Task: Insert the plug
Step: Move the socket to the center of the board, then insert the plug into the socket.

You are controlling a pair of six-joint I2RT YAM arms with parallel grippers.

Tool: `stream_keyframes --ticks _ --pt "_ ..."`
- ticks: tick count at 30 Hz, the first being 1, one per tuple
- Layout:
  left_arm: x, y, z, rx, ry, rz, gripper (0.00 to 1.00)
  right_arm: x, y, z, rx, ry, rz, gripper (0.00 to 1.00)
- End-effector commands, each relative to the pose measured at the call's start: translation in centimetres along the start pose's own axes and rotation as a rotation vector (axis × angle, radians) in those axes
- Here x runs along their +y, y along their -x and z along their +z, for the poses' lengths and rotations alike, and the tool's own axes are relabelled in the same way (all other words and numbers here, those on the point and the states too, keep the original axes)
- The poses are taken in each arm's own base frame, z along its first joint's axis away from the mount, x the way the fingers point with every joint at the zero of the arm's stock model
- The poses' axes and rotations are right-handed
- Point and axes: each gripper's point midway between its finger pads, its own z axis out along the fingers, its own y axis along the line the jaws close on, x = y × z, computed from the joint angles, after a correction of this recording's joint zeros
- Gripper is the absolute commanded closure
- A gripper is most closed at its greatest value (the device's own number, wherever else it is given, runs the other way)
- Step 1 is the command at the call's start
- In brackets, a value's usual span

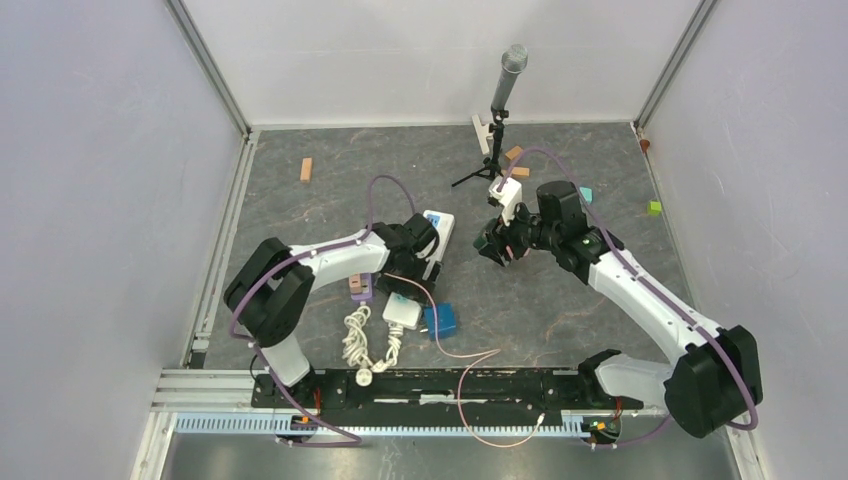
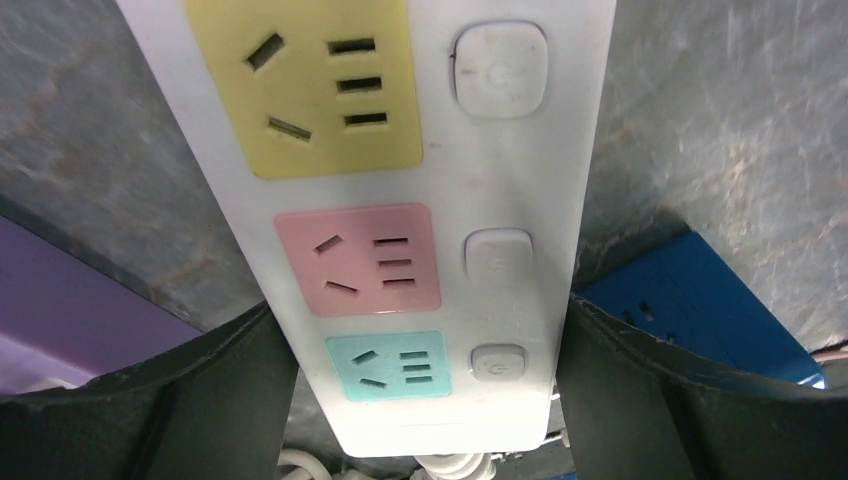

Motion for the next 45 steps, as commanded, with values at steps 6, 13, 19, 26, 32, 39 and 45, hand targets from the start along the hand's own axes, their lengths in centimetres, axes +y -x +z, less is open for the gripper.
stream_keyframes --ticks 6,13,19,26,32,39,45 --pt "-1.0 2.1 -4.1 -0.124 -0.021 -0.042 0.0 -0.9 4.0 0.5 -0.089 0.012 -0.059 1.0" --pt "-1.8 7.2 -8.2 -0.235 -0.067 -0.066 0.0 -1.6 5.2 2.0 -0.077 0.041 -0.046 1.0" --pt "-0.8 9.3 -10.2 -0.283 -0.17 -0.159 0.0 -1.9 6.6 4.6 -0.056 0.128 -0.023 1.0" --pt "0.9 9.4 -8.6 -0.244 -0.398 -0.353 0.0 -2.7 6.4 7.9 0.041 0.146 -0.021 1.0" --pt "0.4 9.1 -4.8 -0.14 -0.494 -0.412 0.09 -3.0 5.5 9.5 0.133 0.145 0.016 1.0" --pt "-0.3 8.7 -1.0 -0.076 -0.512 -0.492 0.18 -3.1 4.8 10.4 0.191 0.156 0.043 1.0" --pt "-2.3 8.5 -1.6 -0.097 -0.557 -0.493 0.19 -2.4 3.9 10.9 0.23 0.189 0.05 1.0"
